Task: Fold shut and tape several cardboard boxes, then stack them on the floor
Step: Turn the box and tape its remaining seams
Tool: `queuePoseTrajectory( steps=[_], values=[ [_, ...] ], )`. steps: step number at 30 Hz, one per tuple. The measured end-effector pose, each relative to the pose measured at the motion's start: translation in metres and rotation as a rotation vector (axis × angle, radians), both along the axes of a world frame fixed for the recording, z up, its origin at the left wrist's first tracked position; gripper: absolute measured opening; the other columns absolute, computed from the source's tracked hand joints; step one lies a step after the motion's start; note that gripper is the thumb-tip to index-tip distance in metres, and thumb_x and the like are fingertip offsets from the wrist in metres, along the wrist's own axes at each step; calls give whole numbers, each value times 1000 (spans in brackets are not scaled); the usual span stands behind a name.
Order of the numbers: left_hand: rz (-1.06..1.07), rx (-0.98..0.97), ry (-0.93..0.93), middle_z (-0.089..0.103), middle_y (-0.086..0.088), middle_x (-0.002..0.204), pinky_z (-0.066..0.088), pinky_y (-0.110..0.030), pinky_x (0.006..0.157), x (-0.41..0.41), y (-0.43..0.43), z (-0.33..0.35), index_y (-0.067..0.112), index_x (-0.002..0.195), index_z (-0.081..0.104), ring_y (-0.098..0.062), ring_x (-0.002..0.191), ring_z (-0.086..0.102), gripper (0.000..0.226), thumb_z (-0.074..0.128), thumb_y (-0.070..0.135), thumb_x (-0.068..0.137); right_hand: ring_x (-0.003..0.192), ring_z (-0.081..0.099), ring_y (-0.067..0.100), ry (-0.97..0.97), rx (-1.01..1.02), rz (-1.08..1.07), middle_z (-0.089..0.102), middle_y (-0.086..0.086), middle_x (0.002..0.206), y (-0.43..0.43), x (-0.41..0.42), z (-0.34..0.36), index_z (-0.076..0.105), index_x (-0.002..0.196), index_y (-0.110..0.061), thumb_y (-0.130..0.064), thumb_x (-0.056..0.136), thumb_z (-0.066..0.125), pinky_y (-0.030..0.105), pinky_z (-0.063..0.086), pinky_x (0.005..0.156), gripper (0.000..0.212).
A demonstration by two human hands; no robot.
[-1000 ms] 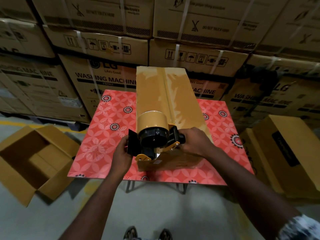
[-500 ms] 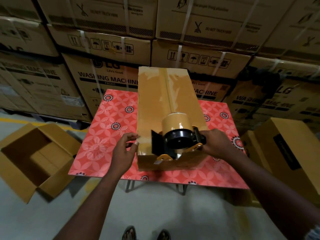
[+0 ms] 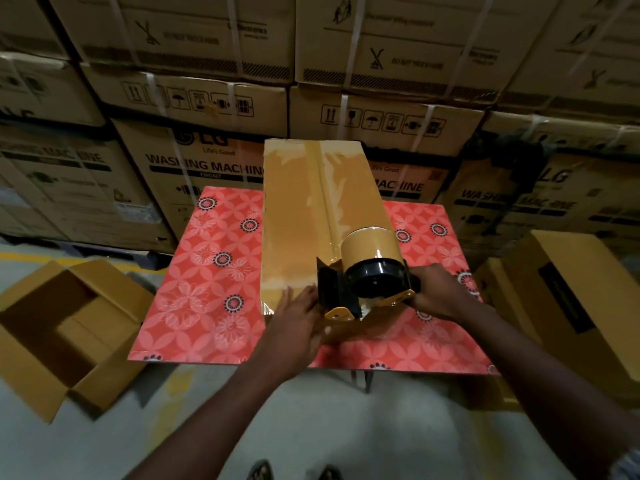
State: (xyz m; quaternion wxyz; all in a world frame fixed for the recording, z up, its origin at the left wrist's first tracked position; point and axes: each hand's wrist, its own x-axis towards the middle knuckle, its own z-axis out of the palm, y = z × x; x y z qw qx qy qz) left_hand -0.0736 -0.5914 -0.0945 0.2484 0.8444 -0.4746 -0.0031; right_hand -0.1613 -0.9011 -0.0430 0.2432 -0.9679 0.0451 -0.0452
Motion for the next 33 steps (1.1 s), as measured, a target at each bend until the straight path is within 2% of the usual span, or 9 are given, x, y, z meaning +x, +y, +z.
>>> queuePoseTrajectory(
  steps=[6, 9, 12, 15, 18, 24, 28, 31, 33],
  values=[
    [17, -28, -3, 53, 2, 149, 23, -41, 123, 7, 6, -7, 19, 123, 69, -12, 147, 34, 36, 54, 36, 96, 44, 52, 8, -19, -49, -34, 49, -15, 49, -1, 0, -2, 44, 60, -39, -49, 75, 69, 23, 30, 44, 31],
    [54, -78, 39, 45, 5, 155, 13, -29, 124, 6, 5, -6, 18, 137, 62, -4, 149, 27, 47, 52, 41, 97, 44, 48, 4, -16, -54, -62, 49, -15, 49, -4, -5, -4, 45, 59, -38, -45, 74, 72, 24, 29, 46, 32],
    [50, -60, 41, 28, 16, 161, 0, -17, 120, 5, 6, -4, 28, 154, 41, 5, 150, 13, 57, 51, 43, 100, 49, 55, 12, 7, -99, -133, 60, -8, 55, -29, -21, -3, 63, 65, -25, -52, 71, 68, 24, 31, 46, 28],
    [57, -58, 67, 27, 21, 161, 0, -17, 120, 3, 6, -4, 32, 155, 38, 8, 150, 12, 57, 48, 46, 101, 53, 61, 15, 9, -117, -205, 65, -5, 61, -72, -47, -3, 69, 73, -18, -64, 71, 61, 34, 46, 48, 47],
    [112, -99, 55, 36, 18, 158, 7, -22, 122, -2, 1, -7, 30, 152, 44, 6, 149, 18, 54, 44, 46, 101, 57, 64, 14, 57, -37, -206, 67, -4, 63, -87, -59, -2, 68, 71, -20, -63, 69, 57, 43, 51, 53, 44],
    [202, -56, -51, 49, -7, 153, 23, -45, 122, -26, -34, -4, 12, 144, 55, -23, 144, 41, 56, 39, 40, 98, 63, 63, 1, 82, 59, -194, 66, -10, 68, -77, -56, 7, 63, 70, -30, -56, 65, 59, 29, 47, 54, 27],
    [41, 137, -94, 18, -9, 166, 2, -44, 125, -45, -80, 1, 11, 159, 24, -27, 155, 15, 70, 32, 45, 98, 72, 60, -4, 95, 72, -151, 64, -17, 76, -75, -56, 10, 67, 83, -25, -50, 67, 64, 26, 48, 62, 30],
    [-32, 200, -157, 15, -10, 167, -8, -42, 122, -46, -105, 8, 13, 161, 20, -26, 156, 9, 70, 27, 46, 99, 75, 57, -12, 78, 71, -139, 61, -21, 76, -78, -54, 10, 65, 86, -34, -57, 66, 61, 19, 47, 65, 31],
    [-47, 228, -176, 11, -8, 169, -9, -42, 123, -47, -112, 8, 17, 162, 18, -24, 156, 3, 72, 17, 50, 98, 75, 63, -4, 83, 77, -144, 66, -16, 75, -80, -51, 8, 67, 81, -30, -59, 63, 58, 25, 52, 66, 36]
  ],
)
